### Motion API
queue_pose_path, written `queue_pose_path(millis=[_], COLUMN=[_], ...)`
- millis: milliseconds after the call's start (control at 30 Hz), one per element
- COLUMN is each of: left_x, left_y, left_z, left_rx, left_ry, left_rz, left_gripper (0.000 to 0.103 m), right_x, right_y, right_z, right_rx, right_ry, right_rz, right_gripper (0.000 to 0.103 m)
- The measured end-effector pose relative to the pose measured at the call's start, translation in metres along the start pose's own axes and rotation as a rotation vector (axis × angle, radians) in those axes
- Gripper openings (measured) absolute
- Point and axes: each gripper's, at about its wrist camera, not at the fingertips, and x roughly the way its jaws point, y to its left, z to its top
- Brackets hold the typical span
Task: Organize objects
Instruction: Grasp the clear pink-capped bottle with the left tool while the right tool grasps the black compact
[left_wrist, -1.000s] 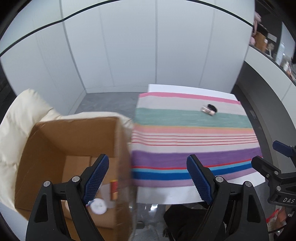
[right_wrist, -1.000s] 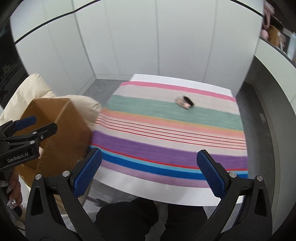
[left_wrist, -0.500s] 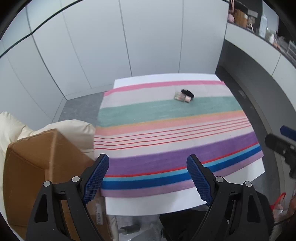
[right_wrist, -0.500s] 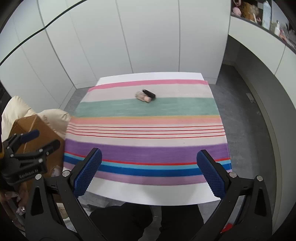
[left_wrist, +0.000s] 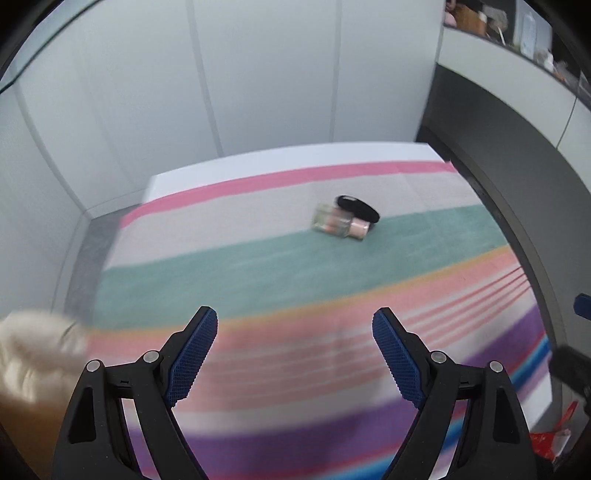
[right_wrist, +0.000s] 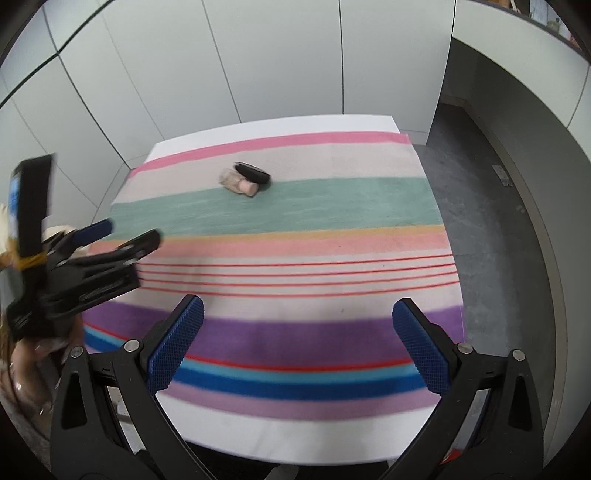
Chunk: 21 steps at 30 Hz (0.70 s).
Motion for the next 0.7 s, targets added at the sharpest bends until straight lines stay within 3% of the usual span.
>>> queue_pose_path(millis=[133, 267, 433, 567, 700], left_x=[0.056, 0.088, 0.119, 0.12, 0.122], left_y=[-0.014, -0.019, -0.034, -0.034, -0.033], left_z=[0.023, 0.039, 0.049, 0.051, 0.052], left_rx=[0.044, 0.04, 0.113, 0.116, 0.083], left_ry=[0.021, -0.008, -0.004, -0.063, -0.059], left_rz=[-0.023, -0.11, -0.088, -0.101, -0.095], left_gripper=[0.087, 0.087, 0.086, 0.063, 0.063], right_x=[0.03, 0.056, 0.081, 0.097, 0.104], right_y=[-0.014, -0.028, -0.036, -0.036, -0.027], right_z=[0.013, 0.024, 0.032, 0.035, 0.037], right_rx=[0.022, 0.043, 0.034, 0.038, 0.024], right_ry=[0.02, 0.031, 0.037, 0.055, 0.053], right_rz=[-0.004, -0.006, -0.029, -0.017, -0.017], right_gripper=[0.103, 0.103, 0.103, 0.103, 0.103])
